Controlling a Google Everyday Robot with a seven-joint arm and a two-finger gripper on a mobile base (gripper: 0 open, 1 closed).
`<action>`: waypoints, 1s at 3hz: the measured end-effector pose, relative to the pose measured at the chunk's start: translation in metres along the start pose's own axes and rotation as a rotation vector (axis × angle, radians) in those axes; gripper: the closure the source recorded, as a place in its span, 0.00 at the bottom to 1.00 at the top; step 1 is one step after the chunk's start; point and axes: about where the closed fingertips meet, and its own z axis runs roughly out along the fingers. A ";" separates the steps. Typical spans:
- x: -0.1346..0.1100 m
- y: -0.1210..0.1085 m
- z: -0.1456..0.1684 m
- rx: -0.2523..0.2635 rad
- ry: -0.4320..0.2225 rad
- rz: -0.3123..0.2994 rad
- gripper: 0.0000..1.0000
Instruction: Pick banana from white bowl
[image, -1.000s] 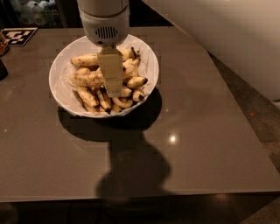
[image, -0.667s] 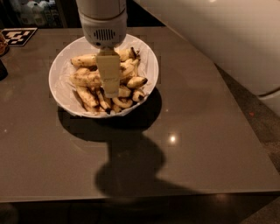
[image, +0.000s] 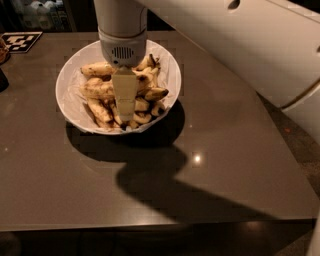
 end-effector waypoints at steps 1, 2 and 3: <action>0.003 0.000 0.012 -0.029 0.004 0.005 0.30; 0.003 0.000 0.012 -0.029 0.004 0.006 0.55; 0.003 0.000 0.012 -0.029 0.004 0.006 0.76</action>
Offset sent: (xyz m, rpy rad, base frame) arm 0.0022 -0.0022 -0.0105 -0.0041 0.0259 -0.0036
